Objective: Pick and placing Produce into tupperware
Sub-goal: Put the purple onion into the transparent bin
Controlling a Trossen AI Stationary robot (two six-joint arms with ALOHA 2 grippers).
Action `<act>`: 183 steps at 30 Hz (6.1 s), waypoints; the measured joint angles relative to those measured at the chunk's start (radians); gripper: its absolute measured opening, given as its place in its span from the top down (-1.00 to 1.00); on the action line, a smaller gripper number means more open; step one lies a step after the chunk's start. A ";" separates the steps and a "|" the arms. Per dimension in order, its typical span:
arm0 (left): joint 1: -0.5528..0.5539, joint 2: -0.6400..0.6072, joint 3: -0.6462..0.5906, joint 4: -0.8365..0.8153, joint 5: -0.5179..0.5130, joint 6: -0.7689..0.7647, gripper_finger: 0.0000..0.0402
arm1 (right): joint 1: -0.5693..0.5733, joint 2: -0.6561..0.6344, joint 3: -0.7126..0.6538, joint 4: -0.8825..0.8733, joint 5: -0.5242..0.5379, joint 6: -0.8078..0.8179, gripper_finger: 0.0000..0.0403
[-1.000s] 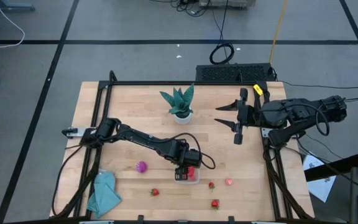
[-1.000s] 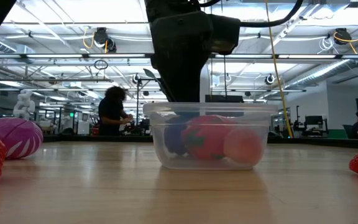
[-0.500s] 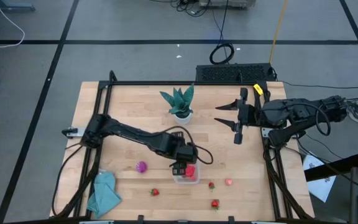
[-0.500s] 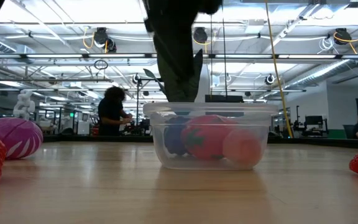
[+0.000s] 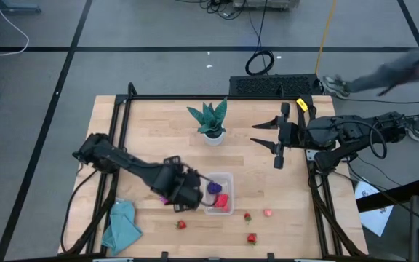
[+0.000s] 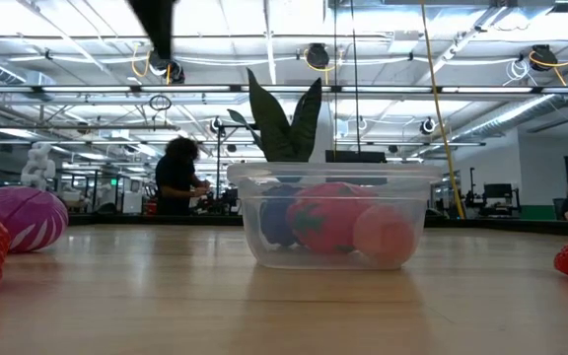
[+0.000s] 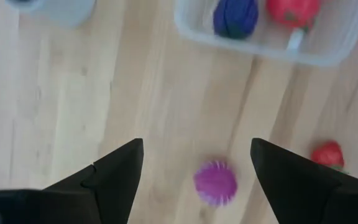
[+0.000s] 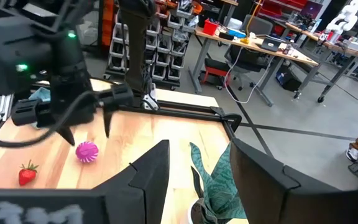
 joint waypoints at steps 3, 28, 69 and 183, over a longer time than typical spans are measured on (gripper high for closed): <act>-0.035 0.001 -0.045 0.011 0.023 -0.054 -0.51 | 0.000 0.000 0.000 0.000 0.000 0.000 0.21; -0.115 0.006 -0.270 0.146 0.241 -0.374 -0.51 | 0.000 0.000 0.000 0.007 -0.001 0.000 0.21; -0.114 0.006 -0.339 0.130 0.132 -0.407 -0.51 | 0.000 0.000 0.000 0.030 -0.002 0.019 0.21; -0.030 -0.142 -0.588 0.478 0.179 -0.362 -0.36 | 0.000 0.000 0.000 0.063 -0.002 -0.004 0.21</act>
